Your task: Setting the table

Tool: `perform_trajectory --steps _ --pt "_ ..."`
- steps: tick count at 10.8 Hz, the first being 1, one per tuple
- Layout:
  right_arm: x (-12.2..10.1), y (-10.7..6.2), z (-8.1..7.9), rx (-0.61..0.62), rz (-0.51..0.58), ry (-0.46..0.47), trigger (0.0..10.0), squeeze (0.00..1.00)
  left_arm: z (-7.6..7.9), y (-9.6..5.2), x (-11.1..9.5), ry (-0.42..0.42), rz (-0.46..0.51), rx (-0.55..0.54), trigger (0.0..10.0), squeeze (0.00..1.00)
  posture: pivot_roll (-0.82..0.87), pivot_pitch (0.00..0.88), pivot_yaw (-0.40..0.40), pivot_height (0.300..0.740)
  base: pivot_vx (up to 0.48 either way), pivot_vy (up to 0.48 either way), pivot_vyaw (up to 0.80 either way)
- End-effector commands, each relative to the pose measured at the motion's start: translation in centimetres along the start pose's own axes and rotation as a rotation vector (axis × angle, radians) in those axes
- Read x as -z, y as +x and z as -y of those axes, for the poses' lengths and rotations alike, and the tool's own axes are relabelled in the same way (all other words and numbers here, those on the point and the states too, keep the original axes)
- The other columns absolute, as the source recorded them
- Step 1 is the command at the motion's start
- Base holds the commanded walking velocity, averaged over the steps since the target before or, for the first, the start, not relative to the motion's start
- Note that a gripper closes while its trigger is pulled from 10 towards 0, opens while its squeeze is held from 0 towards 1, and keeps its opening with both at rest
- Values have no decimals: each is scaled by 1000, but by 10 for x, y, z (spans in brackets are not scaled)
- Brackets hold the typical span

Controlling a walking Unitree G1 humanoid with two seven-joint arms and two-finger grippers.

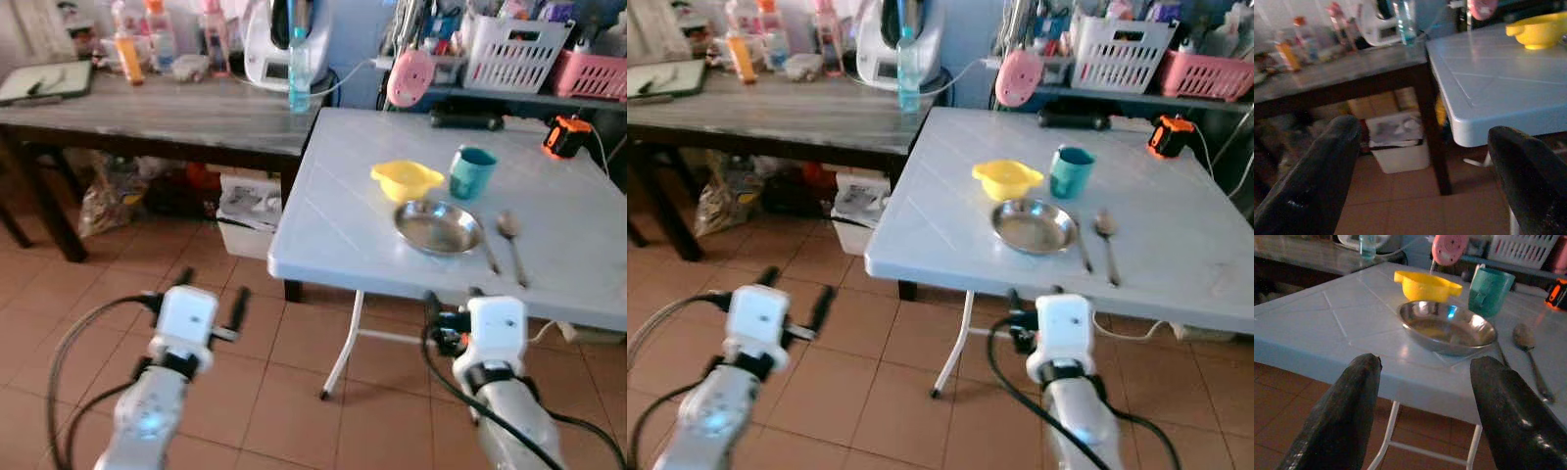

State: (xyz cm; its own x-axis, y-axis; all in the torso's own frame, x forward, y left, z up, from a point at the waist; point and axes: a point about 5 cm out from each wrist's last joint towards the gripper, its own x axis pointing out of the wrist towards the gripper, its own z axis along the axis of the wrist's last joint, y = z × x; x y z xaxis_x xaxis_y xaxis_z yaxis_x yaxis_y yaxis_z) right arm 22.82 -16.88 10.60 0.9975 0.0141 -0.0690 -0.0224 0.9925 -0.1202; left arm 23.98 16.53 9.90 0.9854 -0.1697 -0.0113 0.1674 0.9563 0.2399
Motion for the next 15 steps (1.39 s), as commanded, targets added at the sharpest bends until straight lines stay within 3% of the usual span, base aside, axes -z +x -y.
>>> perform_trajectory --steps 1,7,15 --pt "1 1 6 19 -2 -15 10000 0 5 3 -2 0 4 18 10000 0 95 0 20 740 0 -315 0" --pt "1 0 5 26 4 -24 10000 0 8 3 -1 0 2 29 10000 0 88 0 24 740 0 -336 0" --pt "1 0 7 59 6 -36 10000 0 10 7 -3 -14 19 43 10000 0 81 0 31 740 0 0 0"
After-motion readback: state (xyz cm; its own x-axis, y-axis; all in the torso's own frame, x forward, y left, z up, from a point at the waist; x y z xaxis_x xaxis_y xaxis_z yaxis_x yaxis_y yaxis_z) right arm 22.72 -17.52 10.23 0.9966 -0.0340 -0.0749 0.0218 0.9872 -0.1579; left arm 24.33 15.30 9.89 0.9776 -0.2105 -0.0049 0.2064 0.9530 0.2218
